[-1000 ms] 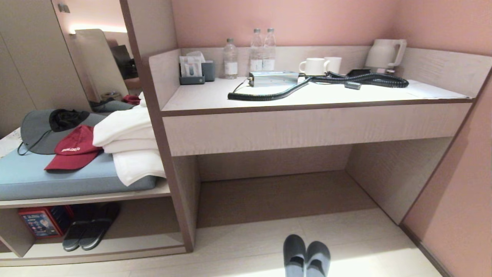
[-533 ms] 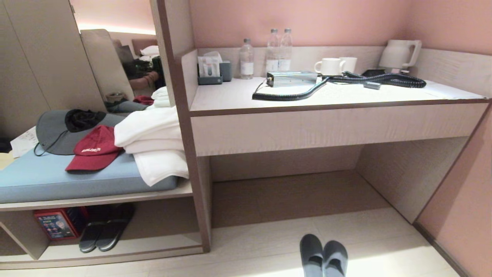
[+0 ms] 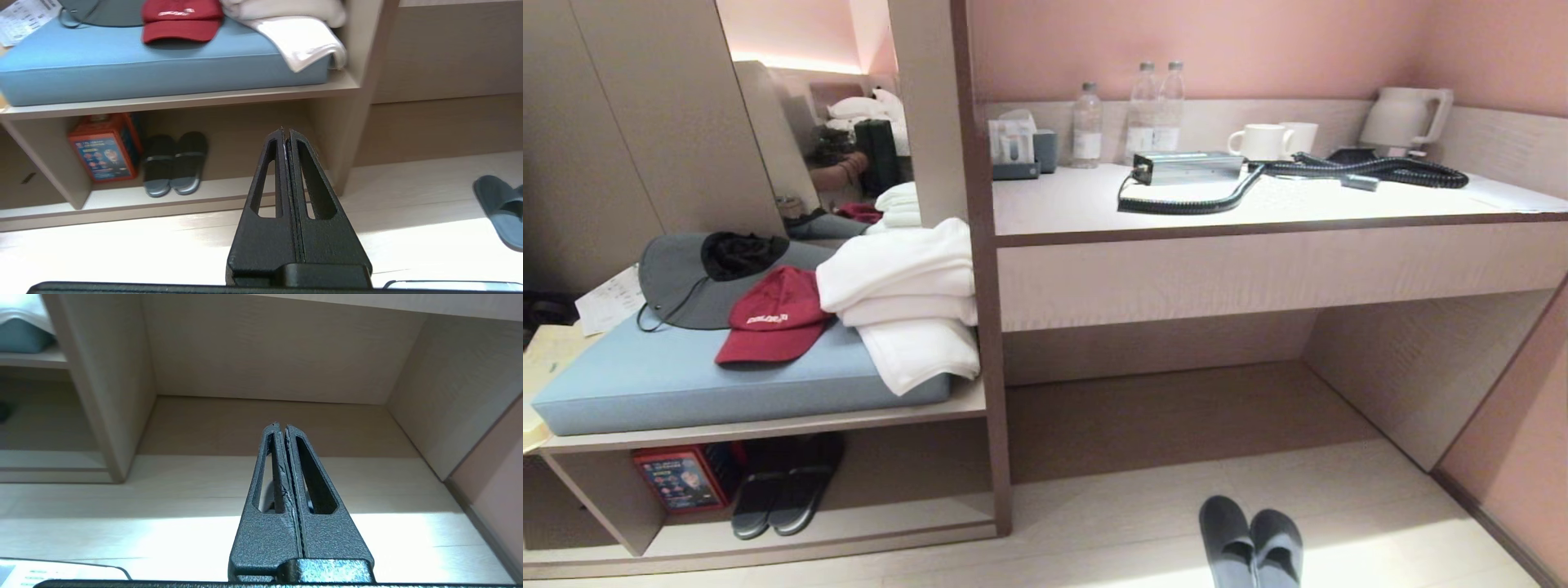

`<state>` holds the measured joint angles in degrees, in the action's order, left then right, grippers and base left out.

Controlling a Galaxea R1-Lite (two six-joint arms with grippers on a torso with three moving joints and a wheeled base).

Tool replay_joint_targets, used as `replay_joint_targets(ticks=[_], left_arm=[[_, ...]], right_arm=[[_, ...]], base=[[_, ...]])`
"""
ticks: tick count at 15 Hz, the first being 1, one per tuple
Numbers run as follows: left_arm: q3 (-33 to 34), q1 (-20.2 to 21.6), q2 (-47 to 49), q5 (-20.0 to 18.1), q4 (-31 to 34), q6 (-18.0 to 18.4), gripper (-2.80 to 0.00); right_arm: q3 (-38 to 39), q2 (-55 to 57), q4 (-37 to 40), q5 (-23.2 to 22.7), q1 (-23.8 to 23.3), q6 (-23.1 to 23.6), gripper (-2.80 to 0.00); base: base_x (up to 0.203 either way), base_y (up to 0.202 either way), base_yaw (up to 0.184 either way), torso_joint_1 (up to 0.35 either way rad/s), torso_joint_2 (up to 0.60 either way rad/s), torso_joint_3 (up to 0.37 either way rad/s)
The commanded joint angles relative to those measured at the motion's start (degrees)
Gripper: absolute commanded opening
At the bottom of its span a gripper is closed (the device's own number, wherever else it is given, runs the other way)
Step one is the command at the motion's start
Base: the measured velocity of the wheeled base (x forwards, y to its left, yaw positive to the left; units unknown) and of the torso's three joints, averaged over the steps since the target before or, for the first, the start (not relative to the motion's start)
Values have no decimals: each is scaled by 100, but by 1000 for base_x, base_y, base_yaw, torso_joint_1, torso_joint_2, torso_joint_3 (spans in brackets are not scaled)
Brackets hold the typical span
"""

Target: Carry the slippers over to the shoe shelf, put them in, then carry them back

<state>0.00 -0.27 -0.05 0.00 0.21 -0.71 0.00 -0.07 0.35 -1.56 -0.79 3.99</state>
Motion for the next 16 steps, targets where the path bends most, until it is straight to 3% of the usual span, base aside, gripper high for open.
replay_joint_targets(ticks=[1, 16], left_arm=[[9, 0, 5, 0, -3, 0, -280], [9, 0, 5, 0, -3, 27, -280]], right_arm=[[9, -10, 0, -2, -5, 5, -280], [9, -10, 0, -2, -9, 5, -280]], base=[[0, 195, 3, 1, 6, 5], [0, 195, -2, 2, 3, 2]])
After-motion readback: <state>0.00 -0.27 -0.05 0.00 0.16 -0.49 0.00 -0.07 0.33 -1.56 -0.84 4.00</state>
